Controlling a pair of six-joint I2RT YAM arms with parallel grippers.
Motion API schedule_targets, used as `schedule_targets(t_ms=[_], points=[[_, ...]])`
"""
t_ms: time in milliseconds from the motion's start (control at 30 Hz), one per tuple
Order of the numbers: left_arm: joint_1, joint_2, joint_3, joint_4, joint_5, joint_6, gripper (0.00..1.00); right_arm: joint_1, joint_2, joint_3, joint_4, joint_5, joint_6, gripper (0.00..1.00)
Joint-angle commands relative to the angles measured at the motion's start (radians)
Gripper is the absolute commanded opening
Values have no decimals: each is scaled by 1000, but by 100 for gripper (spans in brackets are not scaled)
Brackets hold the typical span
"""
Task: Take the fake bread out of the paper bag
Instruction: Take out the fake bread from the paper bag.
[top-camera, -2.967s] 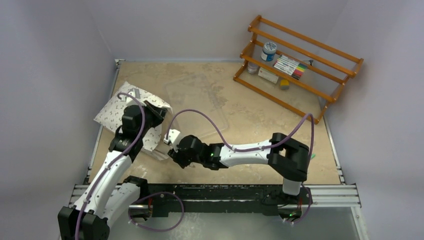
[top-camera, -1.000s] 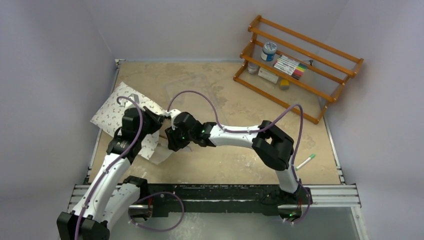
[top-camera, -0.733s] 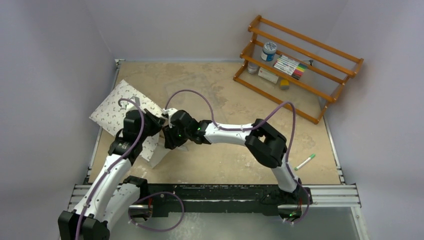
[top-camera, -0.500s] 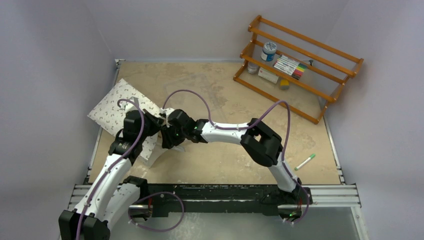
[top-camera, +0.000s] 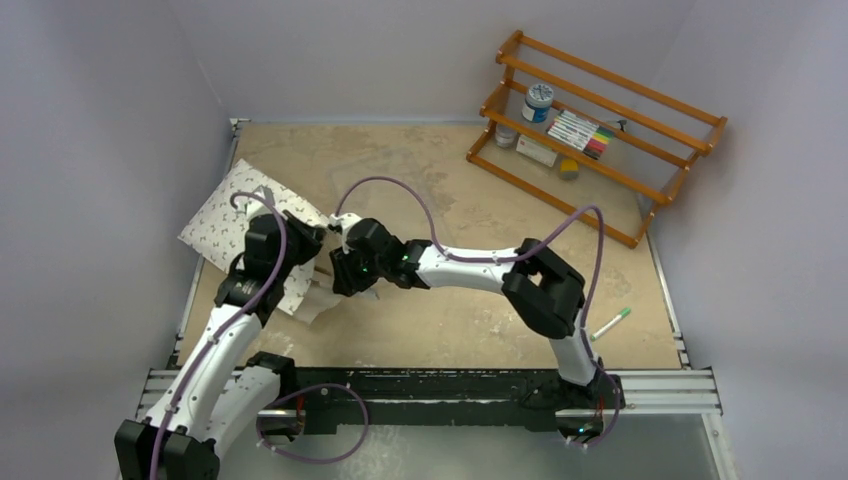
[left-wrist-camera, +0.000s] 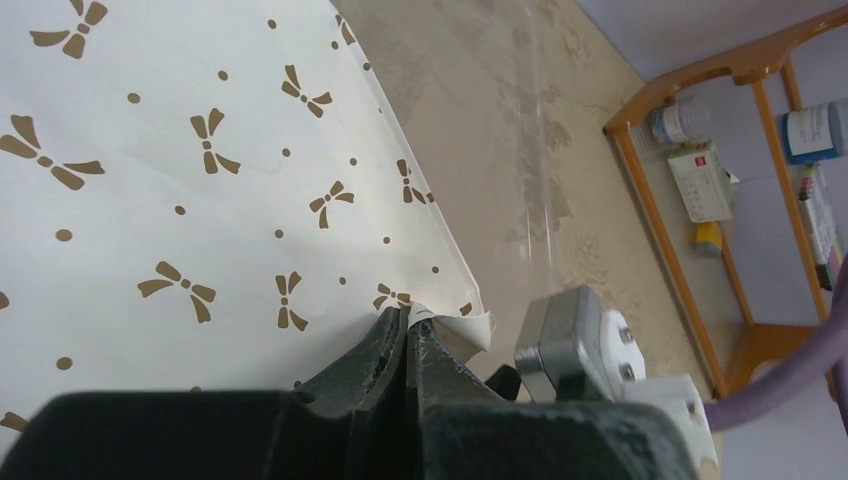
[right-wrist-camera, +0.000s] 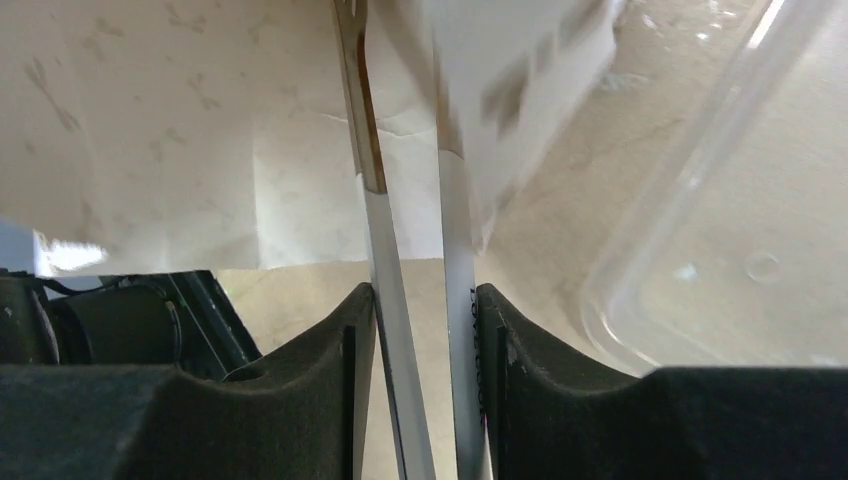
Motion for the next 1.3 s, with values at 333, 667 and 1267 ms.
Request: schedule_targets(t_ms=[333,667,1267], points=[[0,150,164,104,-115,-20,0,-13,-291,-214,36,181,-85,0],[11,161,169,104,-136,-39,0,-13,-406,-293,32,200,-96,0],[11,205,133,126,4,-87,0,-13,-222,-107,86,313,-178,18]])
